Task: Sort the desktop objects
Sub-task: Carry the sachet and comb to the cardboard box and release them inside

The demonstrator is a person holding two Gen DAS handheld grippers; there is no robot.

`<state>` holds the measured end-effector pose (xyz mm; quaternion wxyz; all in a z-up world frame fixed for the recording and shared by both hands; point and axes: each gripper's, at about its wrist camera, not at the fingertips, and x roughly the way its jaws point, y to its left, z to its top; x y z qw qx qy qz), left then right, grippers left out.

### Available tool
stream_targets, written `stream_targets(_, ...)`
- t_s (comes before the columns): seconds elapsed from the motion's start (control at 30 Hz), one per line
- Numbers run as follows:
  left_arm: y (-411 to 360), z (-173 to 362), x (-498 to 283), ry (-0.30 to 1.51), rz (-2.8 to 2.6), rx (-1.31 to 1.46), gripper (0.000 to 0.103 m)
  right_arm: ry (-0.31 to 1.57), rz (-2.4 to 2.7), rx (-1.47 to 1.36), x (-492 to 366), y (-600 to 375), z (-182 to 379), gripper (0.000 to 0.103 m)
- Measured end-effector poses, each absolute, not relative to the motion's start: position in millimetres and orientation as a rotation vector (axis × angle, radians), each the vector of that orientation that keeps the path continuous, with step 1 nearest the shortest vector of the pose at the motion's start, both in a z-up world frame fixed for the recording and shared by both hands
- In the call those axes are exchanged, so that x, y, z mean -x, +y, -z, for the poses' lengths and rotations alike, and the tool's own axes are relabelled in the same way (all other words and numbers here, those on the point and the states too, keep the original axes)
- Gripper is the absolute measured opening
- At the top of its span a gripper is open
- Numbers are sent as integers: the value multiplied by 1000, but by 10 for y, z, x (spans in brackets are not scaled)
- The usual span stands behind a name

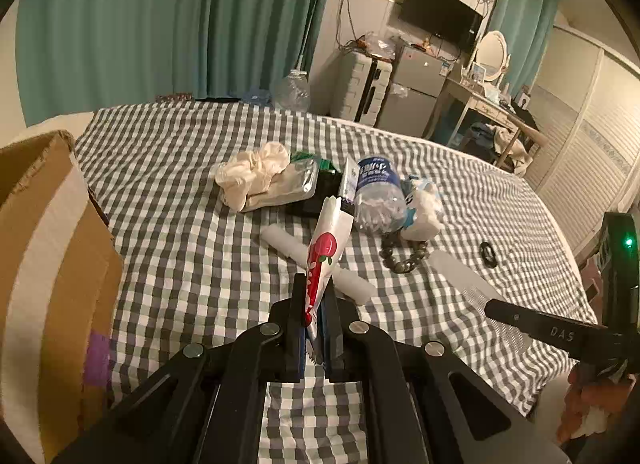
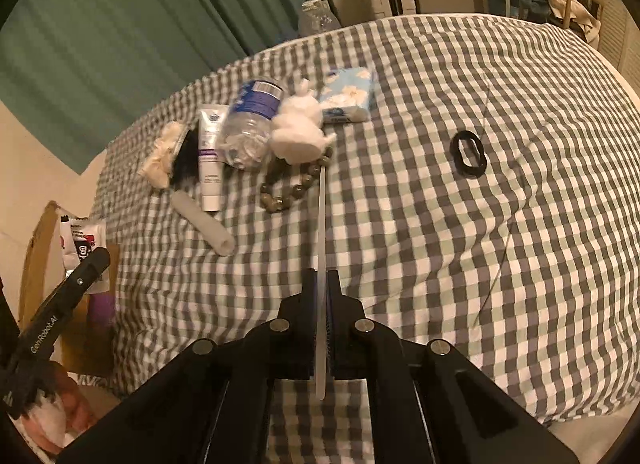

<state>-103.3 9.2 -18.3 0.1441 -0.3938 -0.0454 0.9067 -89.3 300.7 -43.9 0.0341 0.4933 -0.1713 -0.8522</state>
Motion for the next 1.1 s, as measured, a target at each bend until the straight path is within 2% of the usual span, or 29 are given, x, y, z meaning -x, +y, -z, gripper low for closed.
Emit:
stream_targets(0.43, -165, -491, 978, -187, -2646, 1010, 5, -488, 2634, -1238, 672, 2519, -465, 3)
stream_targets(0.73, -1002, -1165, 925, -247, -2799, 885, 5, -308, 2539, -971, 671, 1556, -1295, 3)
stream_targets(0.9, -1640, -1208, 907, -276, -2922, 907, 5, -227, 2394, -893, 768, 771, -1511, 3)
stream_targets(1.1, -2356, -867, 948, -309, -3000, 1079, 5, -98, 2270, -961, 957, -144, -1263, 3)
